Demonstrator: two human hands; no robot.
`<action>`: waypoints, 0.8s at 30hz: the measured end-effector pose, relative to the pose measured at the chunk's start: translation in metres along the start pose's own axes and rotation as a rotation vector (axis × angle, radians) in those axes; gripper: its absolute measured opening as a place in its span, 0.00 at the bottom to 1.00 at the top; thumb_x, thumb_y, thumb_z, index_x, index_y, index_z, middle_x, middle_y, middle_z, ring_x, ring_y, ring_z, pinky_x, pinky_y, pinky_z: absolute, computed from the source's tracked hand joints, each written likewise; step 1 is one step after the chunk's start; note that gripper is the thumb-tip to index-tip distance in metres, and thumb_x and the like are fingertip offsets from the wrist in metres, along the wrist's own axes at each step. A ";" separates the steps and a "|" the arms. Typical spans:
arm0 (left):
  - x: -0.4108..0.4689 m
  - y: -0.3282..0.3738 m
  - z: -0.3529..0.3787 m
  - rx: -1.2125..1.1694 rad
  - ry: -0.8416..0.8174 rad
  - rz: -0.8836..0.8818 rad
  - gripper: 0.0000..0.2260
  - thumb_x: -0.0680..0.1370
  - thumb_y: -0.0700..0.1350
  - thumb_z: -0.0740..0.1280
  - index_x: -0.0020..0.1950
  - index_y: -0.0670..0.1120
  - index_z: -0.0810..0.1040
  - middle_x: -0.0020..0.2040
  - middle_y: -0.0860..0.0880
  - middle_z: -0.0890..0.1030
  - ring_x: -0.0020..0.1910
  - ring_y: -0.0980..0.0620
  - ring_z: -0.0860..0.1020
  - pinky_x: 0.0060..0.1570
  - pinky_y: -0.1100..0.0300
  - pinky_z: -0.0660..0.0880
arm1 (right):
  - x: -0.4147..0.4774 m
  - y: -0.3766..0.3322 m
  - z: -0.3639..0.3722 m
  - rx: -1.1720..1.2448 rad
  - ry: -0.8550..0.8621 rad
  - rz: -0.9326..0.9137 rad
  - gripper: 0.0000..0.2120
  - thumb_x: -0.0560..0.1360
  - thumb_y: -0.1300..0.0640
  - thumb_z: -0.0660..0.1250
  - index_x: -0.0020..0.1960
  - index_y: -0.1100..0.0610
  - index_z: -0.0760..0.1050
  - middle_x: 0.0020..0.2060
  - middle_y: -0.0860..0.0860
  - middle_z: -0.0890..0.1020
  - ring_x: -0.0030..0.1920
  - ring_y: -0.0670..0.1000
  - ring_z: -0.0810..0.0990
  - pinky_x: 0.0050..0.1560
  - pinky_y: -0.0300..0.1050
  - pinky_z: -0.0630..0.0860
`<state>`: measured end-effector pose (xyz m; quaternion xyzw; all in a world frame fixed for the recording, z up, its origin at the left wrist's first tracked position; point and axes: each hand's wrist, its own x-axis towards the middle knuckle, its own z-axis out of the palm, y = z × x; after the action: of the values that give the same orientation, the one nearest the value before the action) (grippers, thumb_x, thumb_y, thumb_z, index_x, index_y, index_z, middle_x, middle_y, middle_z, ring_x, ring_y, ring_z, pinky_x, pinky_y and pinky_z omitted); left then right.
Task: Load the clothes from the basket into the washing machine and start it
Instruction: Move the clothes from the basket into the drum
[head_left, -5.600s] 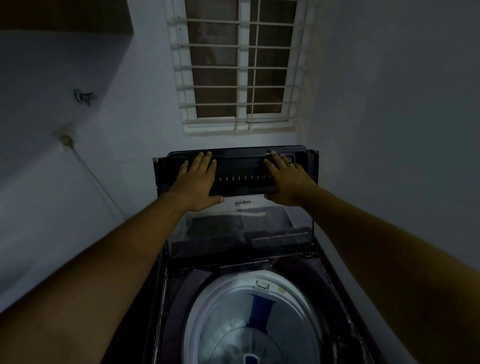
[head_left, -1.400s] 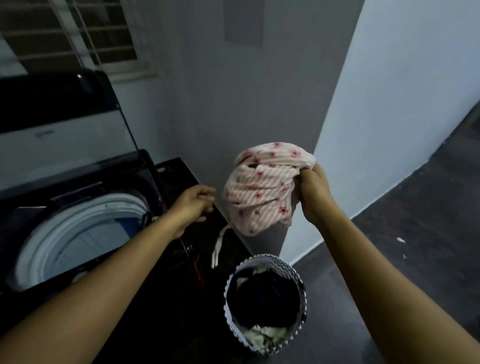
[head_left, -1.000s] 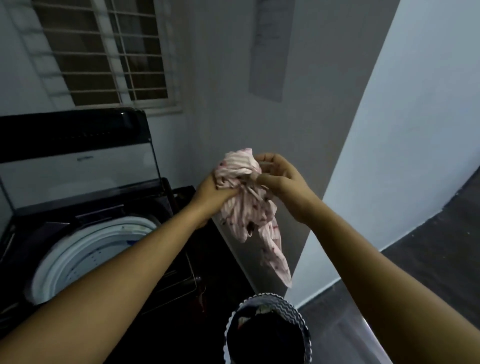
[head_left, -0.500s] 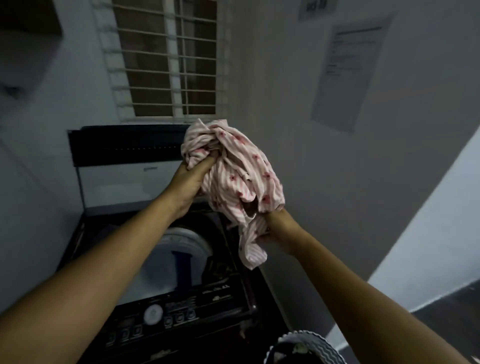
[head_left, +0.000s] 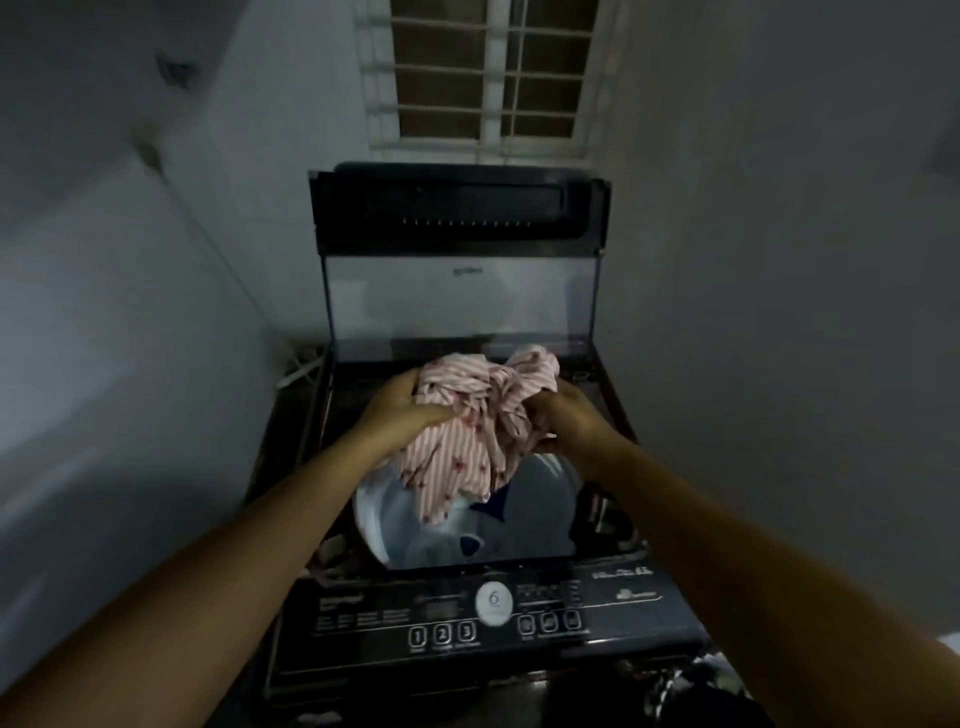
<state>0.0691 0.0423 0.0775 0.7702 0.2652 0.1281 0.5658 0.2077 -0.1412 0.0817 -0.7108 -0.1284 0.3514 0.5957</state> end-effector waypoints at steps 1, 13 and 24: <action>0.007 -0.015 0.000 0.035 -0.009 -0.031 0.27 0.67 0.46 0.80 0.66 0.48 0.80 0.57 0.53 0.84 0.57 0.55 0.82 0.59 0.60 0.76 | 0.011 0.012 0.005 -0.025 0.012 0.035 0.15 0.76 0.53 0.69 0.62 0.54 0.79 0.51 0.56 0.85 0.48 0.57 0.85 0.39 0.48 0.83; 0.091 -0.159 0.059 0.539 -0.111 -0.147 0.04 0.76 0.44 0.72 0.49 0.46 0.83 0.49 0.44 0.84 0.50 0.42 0.81 0.44 0.54 0.75 | 0.108 0.139 0.010 -0.690 0.151 0.133 0.15 0.79 0.49 0.63 0.57 0.58 0.81 0.51 0.58 0.84 0.56 0.60 0.81 0.49 0.44 0.71; 0.129 -0.234 0.083 0.706 -0.098 -0.289 0.13 0.80 0.49 0.65 0.60 0.48 0.84 0.58 0.42 0.84 0.56 0.39 0.82 0.56 0.51 0.77 | 0.168 0.221 0.017 -0.527 0.248 0.328 0.14 0.81 0.59 0.64 0.64 0.63 0.78 0.59 0.60 0.81 0.62 0.58 0.78 0.63 0.46 0.73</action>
<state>0.1556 0.0987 -0.1825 0.8774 0.3716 -0.0891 0.2901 0.2656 -0.0838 -0.1842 -0.8890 -0.0253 0.3078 0.3380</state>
